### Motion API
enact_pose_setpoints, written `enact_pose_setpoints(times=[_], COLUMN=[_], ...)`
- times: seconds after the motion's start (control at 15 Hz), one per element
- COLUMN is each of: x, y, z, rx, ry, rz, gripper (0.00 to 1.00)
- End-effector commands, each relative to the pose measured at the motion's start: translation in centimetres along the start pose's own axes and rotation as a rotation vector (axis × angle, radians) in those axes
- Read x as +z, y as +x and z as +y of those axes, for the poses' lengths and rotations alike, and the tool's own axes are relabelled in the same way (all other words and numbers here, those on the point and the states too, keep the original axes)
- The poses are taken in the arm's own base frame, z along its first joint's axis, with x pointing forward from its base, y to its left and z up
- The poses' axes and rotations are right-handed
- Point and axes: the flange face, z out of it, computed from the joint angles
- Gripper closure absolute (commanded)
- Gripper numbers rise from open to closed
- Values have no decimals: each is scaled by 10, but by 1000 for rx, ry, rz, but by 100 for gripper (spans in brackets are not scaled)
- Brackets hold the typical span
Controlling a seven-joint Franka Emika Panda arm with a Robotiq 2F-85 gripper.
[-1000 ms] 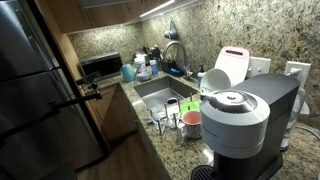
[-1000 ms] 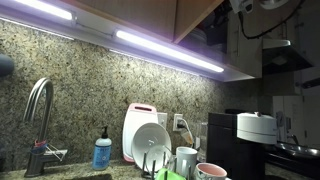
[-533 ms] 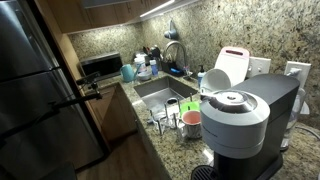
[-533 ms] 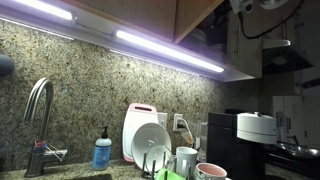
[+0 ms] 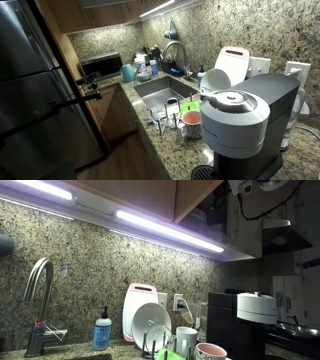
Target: Take the orange lid out of the open cupboard and put it on the counter
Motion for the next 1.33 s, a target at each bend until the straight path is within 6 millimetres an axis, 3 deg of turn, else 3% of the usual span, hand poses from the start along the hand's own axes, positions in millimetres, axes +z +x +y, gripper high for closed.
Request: enact_pose_setpoints(times=[0.0, 0.53, 0.6, 0.67, 1.27], x=[0, -5, -5, -5, -6], y=[5, 11, 10, 9, 11], z=[-9, -15, -15, -15, -15], rx=[-18, -25, -25, -26, -33], ry=[5, 17, 14, 21, 19], rz=[4, 19, 14, 16, 26], gripper=[0, 0, 8, 28, 95])
